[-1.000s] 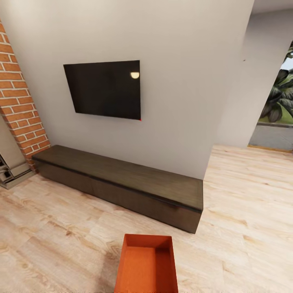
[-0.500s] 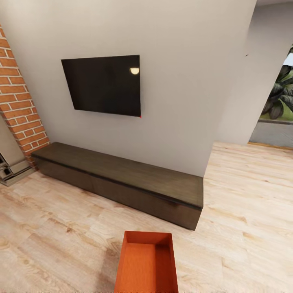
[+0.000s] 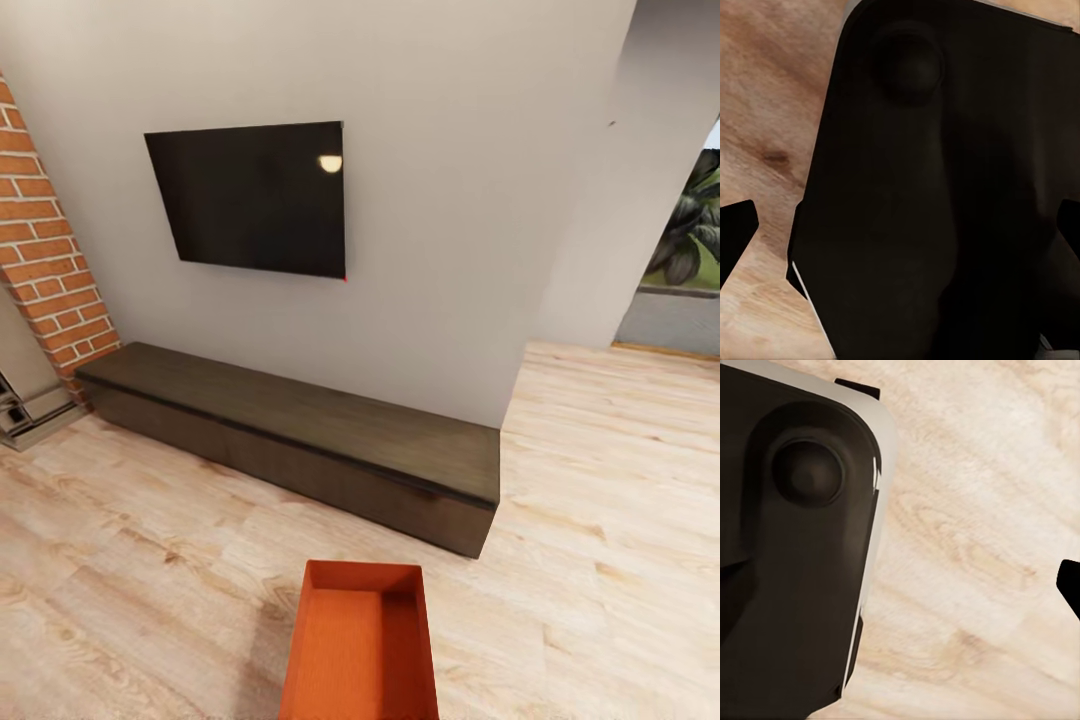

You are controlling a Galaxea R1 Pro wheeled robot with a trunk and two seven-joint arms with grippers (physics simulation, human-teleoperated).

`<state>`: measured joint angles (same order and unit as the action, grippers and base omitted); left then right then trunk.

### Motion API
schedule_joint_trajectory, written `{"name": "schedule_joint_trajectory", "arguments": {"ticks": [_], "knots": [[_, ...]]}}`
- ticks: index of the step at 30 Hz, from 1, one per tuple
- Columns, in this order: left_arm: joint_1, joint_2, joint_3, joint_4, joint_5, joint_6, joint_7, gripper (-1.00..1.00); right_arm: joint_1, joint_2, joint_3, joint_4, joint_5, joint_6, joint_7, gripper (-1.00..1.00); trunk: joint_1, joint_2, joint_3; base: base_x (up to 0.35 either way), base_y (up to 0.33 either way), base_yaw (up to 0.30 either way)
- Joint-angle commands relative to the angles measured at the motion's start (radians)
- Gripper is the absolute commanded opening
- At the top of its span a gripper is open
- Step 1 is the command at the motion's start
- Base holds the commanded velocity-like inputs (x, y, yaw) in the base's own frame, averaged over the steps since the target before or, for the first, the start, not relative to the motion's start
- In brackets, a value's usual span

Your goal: Move the two storage containers from the living room to the garage. In the garage, place one container on the floor and stack the other container on top of it (either order is fine).

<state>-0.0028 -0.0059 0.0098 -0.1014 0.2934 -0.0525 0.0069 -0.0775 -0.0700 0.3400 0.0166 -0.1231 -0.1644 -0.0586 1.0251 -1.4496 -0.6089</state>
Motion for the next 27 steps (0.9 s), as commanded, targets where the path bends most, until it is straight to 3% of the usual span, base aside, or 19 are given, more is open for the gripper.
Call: {"name": "schedule_joint_trajectory", "arguments": {"ticks": [1,27], "knots": [[0.000,0.000,0.000,0.000,0.004,-0.003,0.001,1.00,-0.001,0.000,0.009,0.002,-0.011,-0.005,0.000,1.00,0.000,0.000,-0.002,0.000,0.000,0.000],[0.000,0.000,0.000,0.000,0.004,-0.003,0.001,1.00,-0.001,-0.001,0.007,0.002,-0.012,-0.004,-0.001,1.00,0.000,0.000,-0.044,0.000,0.000,0.000]]}}
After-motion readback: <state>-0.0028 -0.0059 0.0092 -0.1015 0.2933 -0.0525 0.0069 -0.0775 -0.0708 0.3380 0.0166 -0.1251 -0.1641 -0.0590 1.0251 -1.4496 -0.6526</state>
